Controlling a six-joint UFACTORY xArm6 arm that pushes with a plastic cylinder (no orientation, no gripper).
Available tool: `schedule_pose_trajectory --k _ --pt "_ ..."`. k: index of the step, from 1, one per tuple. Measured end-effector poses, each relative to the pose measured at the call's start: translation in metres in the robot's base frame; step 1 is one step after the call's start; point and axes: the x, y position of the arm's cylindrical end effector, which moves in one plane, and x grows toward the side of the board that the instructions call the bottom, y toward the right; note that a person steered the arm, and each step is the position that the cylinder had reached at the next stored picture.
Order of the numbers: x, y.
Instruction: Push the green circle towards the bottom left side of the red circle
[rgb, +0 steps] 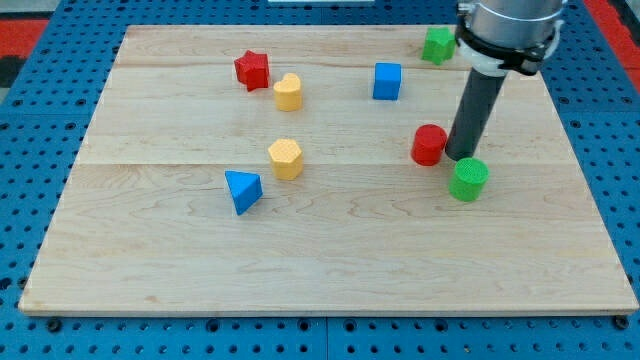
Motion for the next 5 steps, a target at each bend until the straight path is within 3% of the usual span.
schedule_pose_trajectory --k 1,2,4,5 --pt "-0.006 0.056" --pt "0.021 0.079" --pt "0.065 0.01" --pt "0.052 -0.022"
